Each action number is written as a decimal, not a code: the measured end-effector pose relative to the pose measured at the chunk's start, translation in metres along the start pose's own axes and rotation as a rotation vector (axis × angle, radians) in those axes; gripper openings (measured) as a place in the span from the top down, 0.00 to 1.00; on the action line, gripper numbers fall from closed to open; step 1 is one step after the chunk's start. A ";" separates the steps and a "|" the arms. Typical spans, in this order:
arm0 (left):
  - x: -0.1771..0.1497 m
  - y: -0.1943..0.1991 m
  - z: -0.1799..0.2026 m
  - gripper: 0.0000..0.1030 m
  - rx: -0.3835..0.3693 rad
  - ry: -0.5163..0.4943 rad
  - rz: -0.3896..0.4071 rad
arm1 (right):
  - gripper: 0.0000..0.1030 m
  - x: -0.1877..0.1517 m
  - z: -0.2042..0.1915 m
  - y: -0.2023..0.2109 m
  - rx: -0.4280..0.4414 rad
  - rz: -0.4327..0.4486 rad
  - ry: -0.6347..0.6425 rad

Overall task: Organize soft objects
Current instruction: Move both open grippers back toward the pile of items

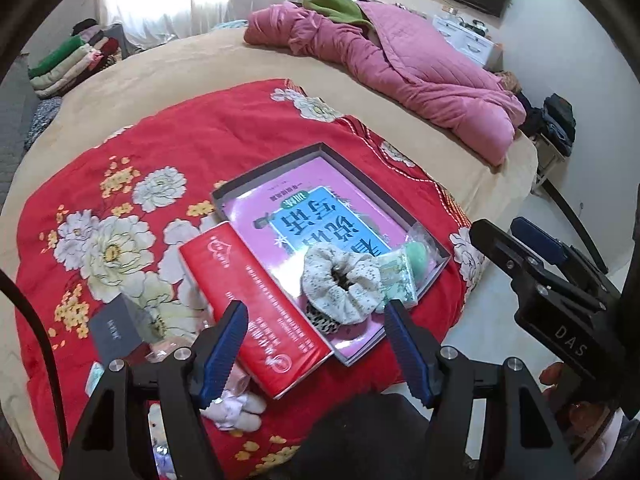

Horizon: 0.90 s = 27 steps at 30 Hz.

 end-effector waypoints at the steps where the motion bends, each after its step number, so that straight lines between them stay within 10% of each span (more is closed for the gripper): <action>1: -0.001 0.004 -0.003 0.32 0.004 0.005 0.003 | 0.28 0.001 -0.004 0.002 0.004 0.003 0.010; 27: -0.035 0.080 -0.099 0.32 0.168 0.132 0.076 | 0.27 0.001 -0.114 0.030 0.174 0.011 0.180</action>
Point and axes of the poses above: each gripper's, at about its wrist camera, not at the fingertips, and y roughly against the way its jaws point, z to its right, x to its top, the point moved 6 cm from there along -y, roughly the way its jaws point, and after that the axes turned 12 degrees about z, right-handed, at the moved point
